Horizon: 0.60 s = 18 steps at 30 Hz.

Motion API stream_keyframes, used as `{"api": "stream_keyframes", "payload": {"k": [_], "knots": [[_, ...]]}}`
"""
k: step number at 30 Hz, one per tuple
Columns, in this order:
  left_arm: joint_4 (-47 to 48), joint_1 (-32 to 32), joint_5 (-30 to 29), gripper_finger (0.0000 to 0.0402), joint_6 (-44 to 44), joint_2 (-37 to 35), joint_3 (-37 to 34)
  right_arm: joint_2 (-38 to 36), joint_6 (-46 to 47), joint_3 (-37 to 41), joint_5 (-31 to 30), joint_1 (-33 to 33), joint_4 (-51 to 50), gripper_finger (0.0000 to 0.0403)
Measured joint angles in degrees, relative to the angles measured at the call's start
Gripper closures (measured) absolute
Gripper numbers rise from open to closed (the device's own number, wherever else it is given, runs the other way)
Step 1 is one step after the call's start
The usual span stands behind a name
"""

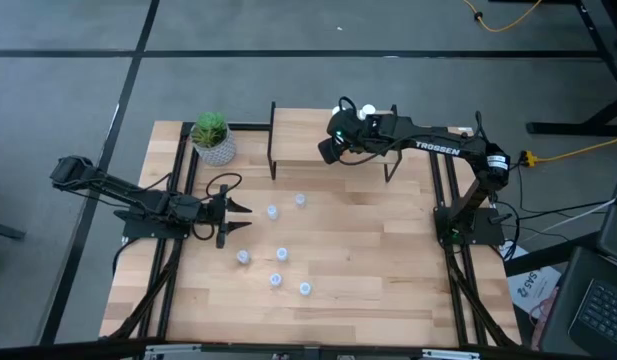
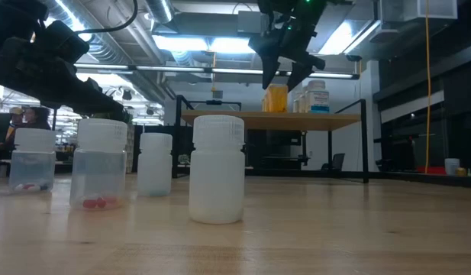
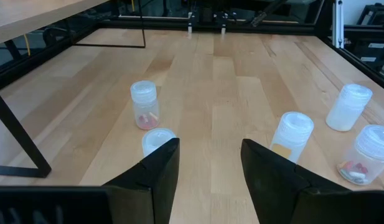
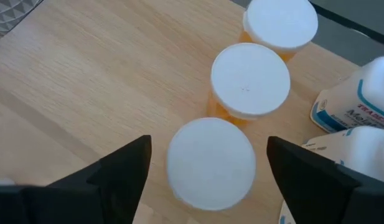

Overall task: Pick and place medicine bottles onto shelf by color
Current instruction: Put the top transparent pill bottle on the shelf

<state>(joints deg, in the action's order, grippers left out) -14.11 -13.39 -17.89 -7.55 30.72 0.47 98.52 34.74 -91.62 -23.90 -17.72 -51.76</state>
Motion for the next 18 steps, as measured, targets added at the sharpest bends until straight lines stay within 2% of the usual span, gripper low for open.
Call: {"api": "stream_keyframes", "payload": {"k": [6,11,18], "knots": [[0.5,0.0,0.0,0.0237,0.1,0.0,0.0,0.1,-0.1,-4.4,0.0,0.0,-0.4,0.0085],[1.6,0.0,0.0,0.0237,0.0,0.0,0.0,0.0,2.4,-11.2,1.9,0.4,-5.2,0.0085],[1.5,0.0,0.0,0.0237,0.0,0.0,0.0,0.0,2.7,-16.8,10.1,4.9,-9.8,0.0085]]}}
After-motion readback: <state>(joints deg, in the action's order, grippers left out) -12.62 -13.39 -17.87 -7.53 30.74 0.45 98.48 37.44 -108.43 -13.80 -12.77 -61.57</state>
